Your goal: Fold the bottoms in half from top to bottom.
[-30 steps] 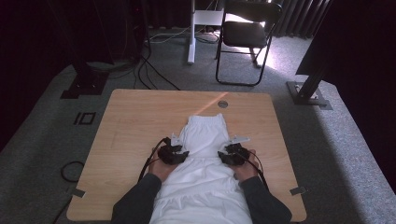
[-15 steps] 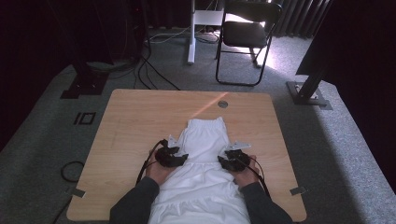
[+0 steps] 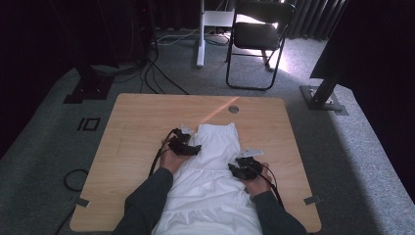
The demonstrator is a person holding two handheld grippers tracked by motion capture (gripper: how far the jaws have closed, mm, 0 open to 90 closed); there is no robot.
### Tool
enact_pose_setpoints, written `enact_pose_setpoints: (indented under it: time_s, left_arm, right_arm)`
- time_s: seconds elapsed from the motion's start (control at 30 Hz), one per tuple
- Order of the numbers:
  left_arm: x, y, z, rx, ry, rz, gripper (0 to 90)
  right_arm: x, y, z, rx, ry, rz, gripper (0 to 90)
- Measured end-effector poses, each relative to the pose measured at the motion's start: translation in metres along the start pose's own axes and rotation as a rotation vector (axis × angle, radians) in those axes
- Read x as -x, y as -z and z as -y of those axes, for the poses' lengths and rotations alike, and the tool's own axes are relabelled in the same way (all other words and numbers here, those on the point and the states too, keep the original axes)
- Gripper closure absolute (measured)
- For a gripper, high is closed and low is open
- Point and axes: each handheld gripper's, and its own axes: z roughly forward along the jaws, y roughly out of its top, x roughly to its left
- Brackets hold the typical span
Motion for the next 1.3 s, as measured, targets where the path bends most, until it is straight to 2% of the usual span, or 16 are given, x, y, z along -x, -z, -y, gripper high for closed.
enact_pose_setpoints:
  time_s: [0.1, 0.2, 0.33, 0.4, 0.47, 0.53, 0.6, 0.7, 0.83, 0.9, 0.93, 1.0, 1.1, 1.17, 1.2, 1.3]
  left_arm:
    - [0.002, -0.003, 0.0, 0.013, -0.017, 0.002, 30.5]
    - [0.003, -0.003, 0.001, 0.022, -0.04, 0.023, 38.2]
    - [0.003, -0.001, 0.002, 0.037, -0.039, 0.072, 65.7]
    - [0.004, -0.002, 0.004, 0.047, -0.026, 0.089, 73.3]
    - [0.005, -0.002, 0.003, 0.05, -0.019, 0.09, 76.4]
    - [0.006, -0.002, 0.003, 0.049, -0.014, 0.087, 77.6]
    - [0.006, -0.002, 0.003, 0.048, -0.015, 0.087, 77.7]
    - [0.006, -0.002, 0.003, 0.049, -0.016, 0.087, 77.8]
    - [0.006, -0.002, 0.004, 0.052, -0.011, 0.086, 77.7]
    - [0.006, -0.002, 0.004, 0.055, 0.0, 0.084, 77.8]
    - [0.007, -0.002, 0.004, 0.055, 0.002, 0.081, 77.9]
    - [0.007, -0.002, 0.004, 0.052, 0.013, 0.076, 78.1]
    - [0.008, -0.002, 0.003, 0.039, 0.035, 0.084, 81.1]
    - [0.006, -0.002, 0.002, 0.031, 0.059, 0.1, 84.0]
    - [0.006, -0.002, 0.0, 0.026, 0.068, 0.102, 84.8]
    - [0.004, 0.0, -0.007, 0.009, 0.035, 0.085, 86.6]
  right_arm:
    - [0.0, 0.0, 0.0, 0.001, 0.0, 0.0, 56.0]
    - [0.0, 0.0, 0.0, -0.003, -0.001, -0.002, 56.0]
    - [0.003, 0.003, -0.003, -0.006, 0.03, 0.005, 51.0]
    - [0.011, 0.013, -0.01, 0.043, 0.0, -0.003, 47.2]
    - [0.022, 0.018, -0.023, 0.061, -0.035, 0.005, 37.4]
    - [0.032, 0.017, -0.038, 0.082, -0.035, 0.03, 36.2]
    - [0.042, 0.008, -0.051, 0.094, -0.056, 0.038, 32.2]
    - [0.052, -0.016, -0.065, 0.053, -0.094, 0.02, 27.7]
    - [0.053, -0.047, -0.07, -0.054, -0.101, 0.04, 25.1]
    - [0.052, -0.053, -0.068, -0.094, -0.131, 0.091, 28.6]
    - [0.051, -0.055, -0.067, -0.098, -0.152, 0.069, 29.6]
    - [0.048, -0.055, -0.066, -0.091, -0.137, 0.08, 31.4]
    - [0.042, -0.055, -0.069, -0.097, -0.09, 0.058, 60.0]
    - [0.042, -0.055, -0.071, -0.093, -0.116, 0.02, 83.1]
    - [0.043, -0.057, -0.071, -0.089, -0.144, -0.009, 84.7]
    - [0.05, -0.059, -0.075, -0.085, -0.167, -0.039, 85.8]
